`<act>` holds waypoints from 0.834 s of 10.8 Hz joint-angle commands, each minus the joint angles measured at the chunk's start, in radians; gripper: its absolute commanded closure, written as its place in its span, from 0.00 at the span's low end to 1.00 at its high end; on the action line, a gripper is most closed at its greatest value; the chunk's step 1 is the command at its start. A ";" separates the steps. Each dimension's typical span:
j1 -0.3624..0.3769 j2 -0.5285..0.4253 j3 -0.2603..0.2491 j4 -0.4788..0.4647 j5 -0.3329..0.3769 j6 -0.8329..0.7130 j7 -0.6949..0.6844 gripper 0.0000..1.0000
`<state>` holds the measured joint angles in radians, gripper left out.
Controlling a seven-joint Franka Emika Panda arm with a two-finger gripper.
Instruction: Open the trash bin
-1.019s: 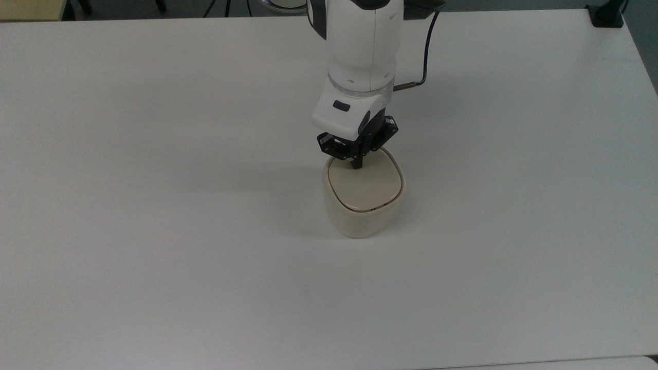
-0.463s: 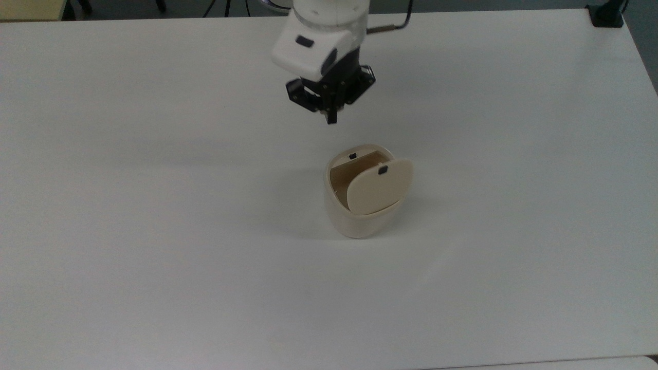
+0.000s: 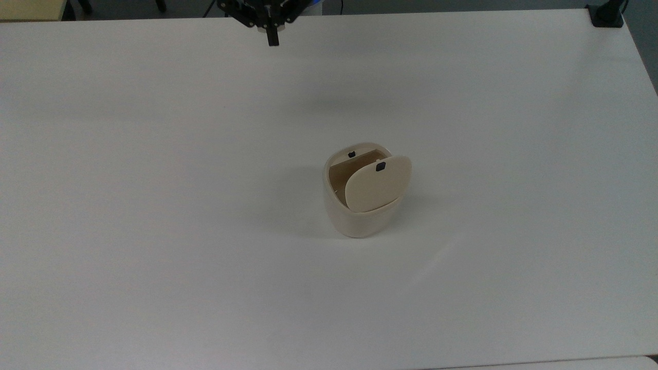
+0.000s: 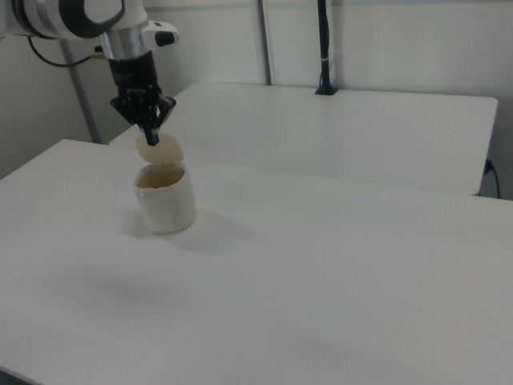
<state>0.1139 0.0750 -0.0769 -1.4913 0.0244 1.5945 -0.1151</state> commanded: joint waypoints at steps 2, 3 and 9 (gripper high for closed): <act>-0.039 -0.075 0.002 -0.037 -0.058 -0.053 -0.009 1.00; -0.045 -0.081 0.002 -0.037 -0.063 -0.054 -0.009 1.00; -0.056 -0.078 0.003 -0.037 -0.067 -0.039 0.020 1.00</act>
<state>0.0564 0.0199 -0.0778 -1.4985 -0.0266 1.5536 -0.1122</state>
